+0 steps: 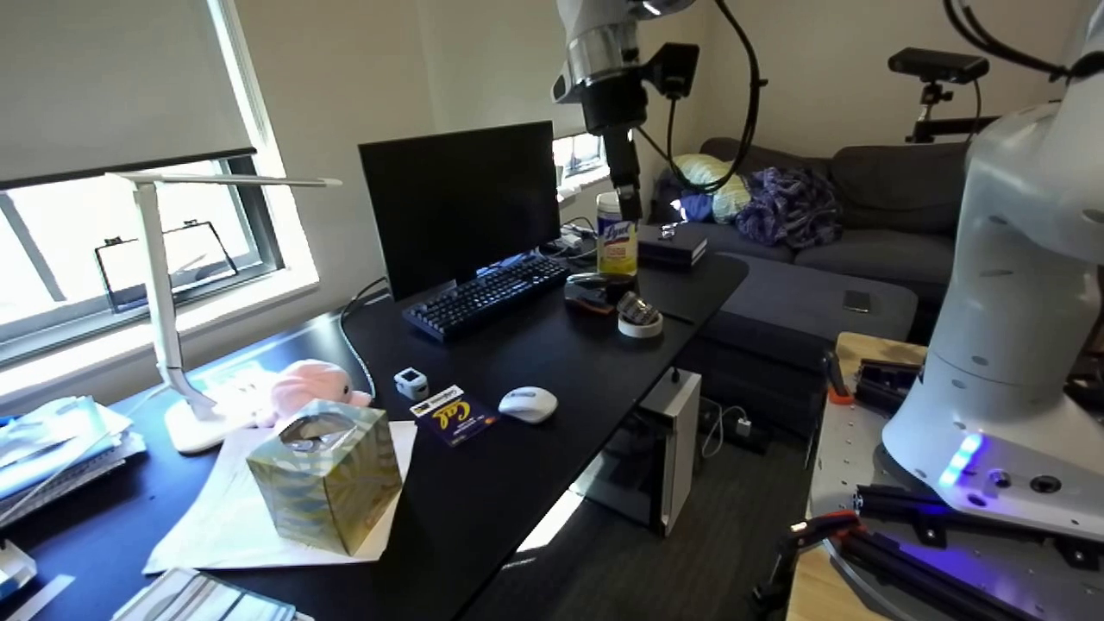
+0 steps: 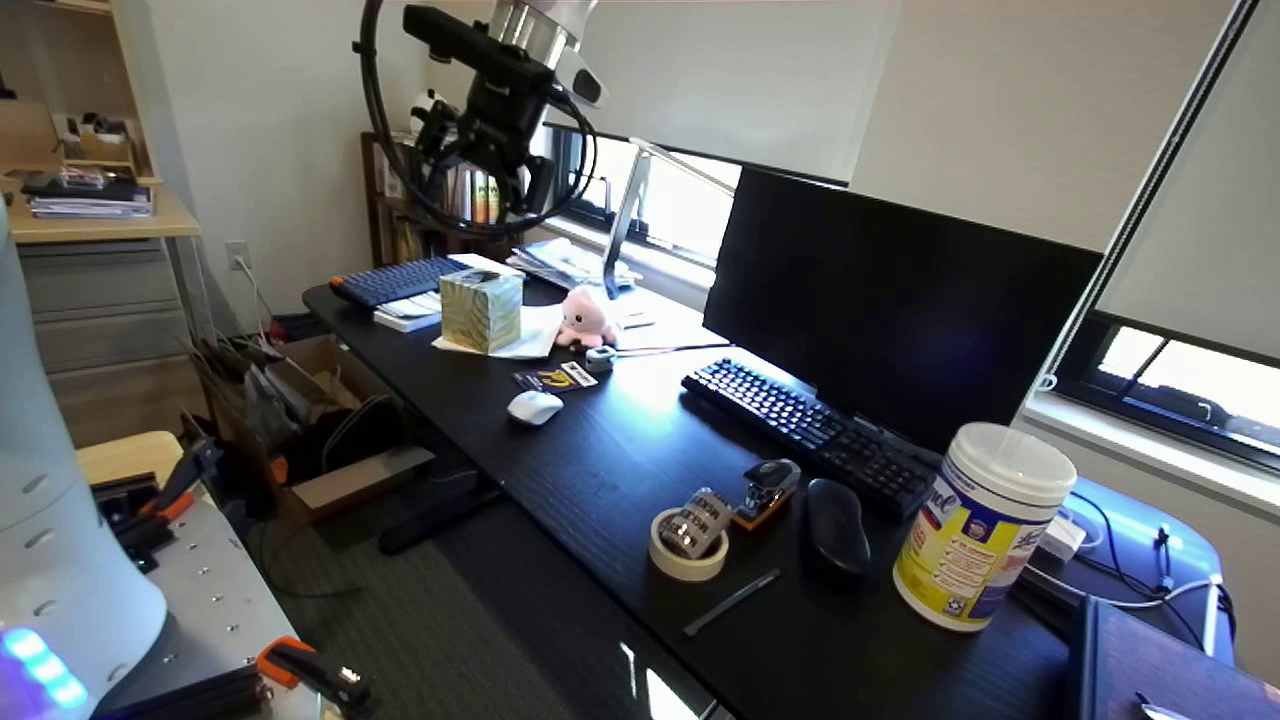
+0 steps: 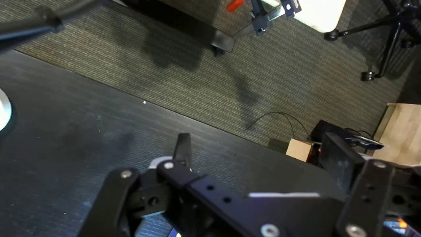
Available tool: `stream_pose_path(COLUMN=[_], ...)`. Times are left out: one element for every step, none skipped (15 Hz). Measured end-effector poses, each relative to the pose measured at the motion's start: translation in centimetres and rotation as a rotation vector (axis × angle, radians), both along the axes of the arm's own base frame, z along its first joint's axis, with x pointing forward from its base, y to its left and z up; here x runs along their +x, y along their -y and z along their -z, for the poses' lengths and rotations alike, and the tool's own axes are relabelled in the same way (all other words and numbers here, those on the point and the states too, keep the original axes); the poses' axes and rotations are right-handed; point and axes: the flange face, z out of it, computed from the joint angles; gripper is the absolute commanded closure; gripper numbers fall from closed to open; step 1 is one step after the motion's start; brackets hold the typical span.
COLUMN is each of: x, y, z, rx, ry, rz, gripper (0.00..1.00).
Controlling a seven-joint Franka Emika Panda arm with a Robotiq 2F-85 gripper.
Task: Move the white mouse to the right side of the desk
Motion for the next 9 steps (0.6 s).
stream_pose_path(x=[-0.1,-0.2,-0.3,-0.4,-0.4,-0.2,0.3,1.2,2.1], y=[0.2,0.4,0.5,0.5,0.4,0.1,-0.6,-1.5,-2.6], z=[-0.5,-1.1,-1.4,-1.6,-1.5,-1.2,-0.3,1.1,2.9], rx=[0.002,0.004,0.005,0.006,0.003,-0.002,-0.009,-0.017,-0.019], ry=[0.011,0.023,0.031,0.035,0.035,0.032,0.036,0.047,0.057], rz=[0.005,0.009,0.010,0.011,0.010,0.004,0.000,-0.001,0.004], gripper=[0.00,0.00,0.00,0.00,0.00,0.00,0.00,0.00,0.00])
